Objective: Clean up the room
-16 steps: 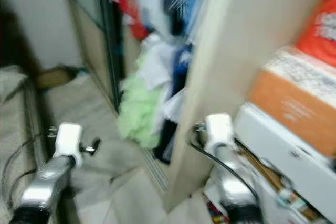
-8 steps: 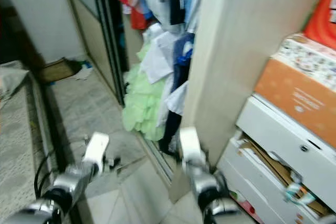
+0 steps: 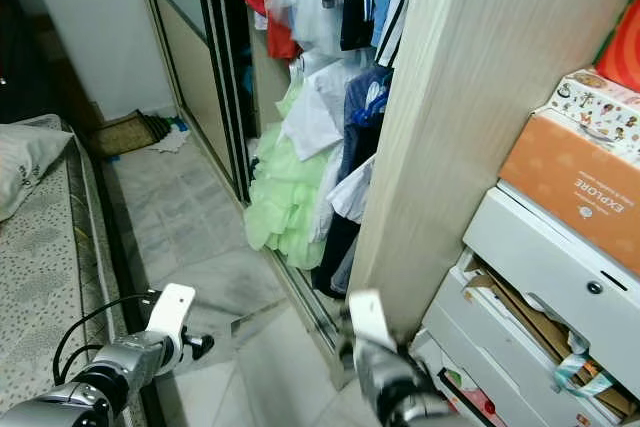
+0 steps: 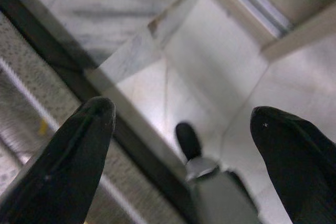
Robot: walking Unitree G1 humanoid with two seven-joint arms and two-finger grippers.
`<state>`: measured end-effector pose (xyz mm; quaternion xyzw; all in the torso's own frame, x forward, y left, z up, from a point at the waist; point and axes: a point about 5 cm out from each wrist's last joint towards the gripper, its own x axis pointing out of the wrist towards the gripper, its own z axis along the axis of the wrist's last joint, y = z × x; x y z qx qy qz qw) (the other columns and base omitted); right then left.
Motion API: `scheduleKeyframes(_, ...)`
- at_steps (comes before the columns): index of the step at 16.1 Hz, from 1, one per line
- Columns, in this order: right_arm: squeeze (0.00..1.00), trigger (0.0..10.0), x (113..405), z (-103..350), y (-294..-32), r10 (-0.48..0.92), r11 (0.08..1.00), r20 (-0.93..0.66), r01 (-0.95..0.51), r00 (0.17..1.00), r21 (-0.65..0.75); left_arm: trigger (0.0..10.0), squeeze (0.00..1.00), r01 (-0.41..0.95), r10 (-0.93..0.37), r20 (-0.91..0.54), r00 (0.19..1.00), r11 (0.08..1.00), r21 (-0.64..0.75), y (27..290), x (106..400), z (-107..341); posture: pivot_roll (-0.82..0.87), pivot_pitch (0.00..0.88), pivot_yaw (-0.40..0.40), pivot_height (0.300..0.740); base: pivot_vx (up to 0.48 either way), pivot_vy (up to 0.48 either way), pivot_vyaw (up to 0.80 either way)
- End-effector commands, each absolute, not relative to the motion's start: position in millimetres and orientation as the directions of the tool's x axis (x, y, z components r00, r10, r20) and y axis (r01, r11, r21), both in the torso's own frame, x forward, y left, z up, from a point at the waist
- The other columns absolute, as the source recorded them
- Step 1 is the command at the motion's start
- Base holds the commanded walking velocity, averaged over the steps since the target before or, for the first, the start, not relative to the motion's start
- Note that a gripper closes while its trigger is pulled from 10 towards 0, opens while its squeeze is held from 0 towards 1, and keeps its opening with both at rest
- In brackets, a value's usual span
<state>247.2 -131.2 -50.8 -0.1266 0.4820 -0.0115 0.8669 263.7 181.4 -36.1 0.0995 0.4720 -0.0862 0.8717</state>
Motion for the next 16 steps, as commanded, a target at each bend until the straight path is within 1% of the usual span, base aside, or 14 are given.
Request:
scheduleKeyframes(1,0.0,10.0,238,-56,-138,-0.187,0.958,-0.85,-0.102,0.493,-0.27,10.0,0.0,0.3,-0.061,-0.875,0.48,0.949,0.098,179,255,-43,-0.05,0.0,-0.033,0.74,0.0,0.0,0.0)
scheduleKeyframes(2,0.0,10.0,238,-57,-138,-0.184,0.96,-0.853,-0.097,0.488,-0.262,10.0,0.0,0.323,-0.053,-0.891,0.452,0.94,0.108,179,249,-47,-0.05,0.0,-0.031,0.74,0.0,0.0,0.0)
scheduleKeyframes(4,0.0,10.0,234,-60,-135,-0.155,0.969,-0.87,-0.102,0.468,-0.227,10.0,0.0,0.315,-0.02,-0.911,0.413,0.941,0.122,184,240,-52,-0.06,0.0,-0.031,0.74,0.0,0.0,0.0)
scheduleKeyframes(6,0.0,10.0,233,-60,-130,-0.098,0.978,-0.881,-0.118,0.464,-0.171,10.0,0.0,0.225,0.013,-0.913,0.408,0.968,0.114,191,236,-54,-0.06,0.0,-0.034,0.74,0.0,0.0,0.0)
scheduleKeyframes(7,0.0,10.0,234,-60,-130,-0.094,0.976,-0.878,-0.132,0.469,-0.174,10.0,0.0,0.208,0.017,-0.912,0.411,0.972,0.112,192,237,-53,-0.06,0.0,-0.037,0.74,0.0,0.0,0.0)
scheduleKeyframes(9,0.0,10.0,239,-57,-128,-0.081,0.969,-0.867,-0.164,0.492,-0.183,10.0,0.0,0.203,0.019,-0.908,0.419,0.972,0.114,192,239,-52,-0.05,0.0,-0.039,0.74,0.0,0.0,0.73)
scheduleKeyframes(13,0.0,10.0,244,-53,-124,-0.062,0.97,-0.86,-0.172,0.506,-0.171,10.0,0.0,0.198,0.029,-0.902,0.43,0.972,0.126,193,243,-49,-0.05,0.0,-0.036,0.74,0.0,0.0,0.8)
scheduleKeyframes(16,0.0,10.0,248,-51,-122,-0.051,0.965,-0.852,-0.193,0.521,-0.175,10.0,0.0,0.197,0.032,-0.89,0.454,0.971,0.135,193,247,-47,-0.05,0.0,-0.036,0.74,0.0,0.0,0.8)
